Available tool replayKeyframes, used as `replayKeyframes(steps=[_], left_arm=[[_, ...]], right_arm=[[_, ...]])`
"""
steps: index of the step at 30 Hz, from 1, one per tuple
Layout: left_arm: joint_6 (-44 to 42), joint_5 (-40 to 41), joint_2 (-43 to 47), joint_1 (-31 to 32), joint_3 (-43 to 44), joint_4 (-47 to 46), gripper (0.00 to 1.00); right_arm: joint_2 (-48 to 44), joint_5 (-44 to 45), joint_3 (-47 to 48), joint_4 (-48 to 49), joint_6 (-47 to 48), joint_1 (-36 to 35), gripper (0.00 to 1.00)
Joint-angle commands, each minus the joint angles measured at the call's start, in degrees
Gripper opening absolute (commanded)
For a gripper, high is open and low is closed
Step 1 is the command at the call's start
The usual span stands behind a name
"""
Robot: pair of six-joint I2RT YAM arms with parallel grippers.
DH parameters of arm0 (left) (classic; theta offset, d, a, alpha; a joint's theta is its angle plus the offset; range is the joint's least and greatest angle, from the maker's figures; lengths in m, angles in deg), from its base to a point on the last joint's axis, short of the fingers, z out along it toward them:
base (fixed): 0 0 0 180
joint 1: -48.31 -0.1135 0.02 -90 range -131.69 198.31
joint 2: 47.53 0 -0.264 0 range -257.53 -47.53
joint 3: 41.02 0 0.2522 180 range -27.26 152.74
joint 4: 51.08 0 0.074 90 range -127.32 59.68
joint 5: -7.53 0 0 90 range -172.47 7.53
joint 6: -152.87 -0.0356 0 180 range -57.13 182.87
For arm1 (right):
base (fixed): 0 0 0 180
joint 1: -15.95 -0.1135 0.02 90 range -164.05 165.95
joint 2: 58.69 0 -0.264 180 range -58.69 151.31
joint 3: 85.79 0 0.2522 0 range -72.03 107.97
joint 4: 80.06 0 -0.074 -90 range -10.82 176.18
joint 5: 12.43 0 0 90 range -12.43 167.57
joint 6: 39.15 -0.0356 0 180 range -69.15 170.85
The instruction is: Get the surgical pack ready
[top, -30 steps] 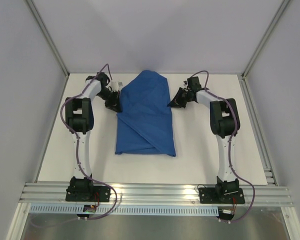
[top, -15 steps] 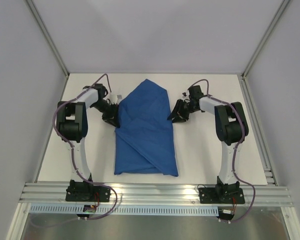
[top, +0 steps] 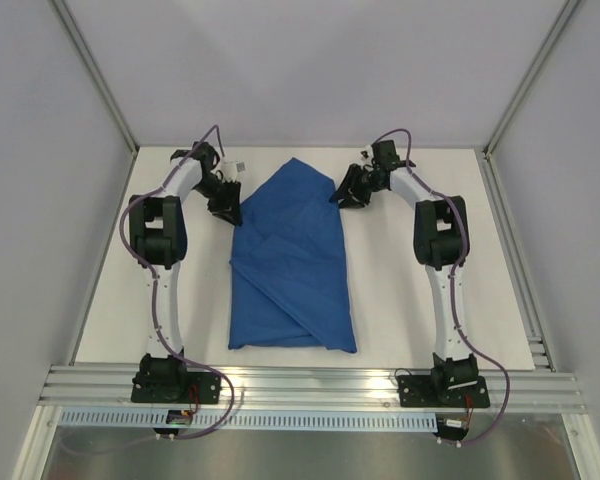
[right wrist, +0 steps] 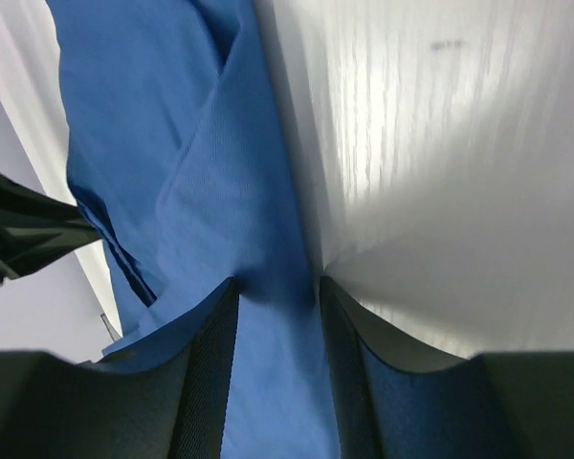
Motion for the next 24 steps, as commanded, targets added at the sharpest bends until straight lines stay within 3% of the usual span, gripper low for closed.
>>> replayKeyframes(steps=[1,8,14,19,21,24], left_arm=[[1.07,0.27,-3.07,0.12,3.49,2.63,0.33],[2.04,0.88,-6.85,0.12,10.26,1.93,0.49],[2.12,0.36,-9.49,0.12,12.64,2.55,0.47],[1.6,-5.6,-8.62,0.12,12.37,2.63,0.19],[1.16,-7.28,-6.87,0.12,12.46,2.28,0.0],[0.55,-7.73,-3.79,0.12,12.46,1.49,0.0]], right_arm=[[4.66,1.9,5.6,-1.27,-2.68,-0.02,0.42],[8.01,2.52,10.09,5.83,-9.53,-0.02,0.38],[11.62,3.84,14.66,3.58,-12.36,-0.2,0.27],[10.13,2.44,14.75,4.62,-11.3,-0.02,0.08],[8.29,1.56,14.84,6.64,-11.56,0.06,0.01],[6.35,1.03,15.1,8.75,-11.92,0.06,0.01]])
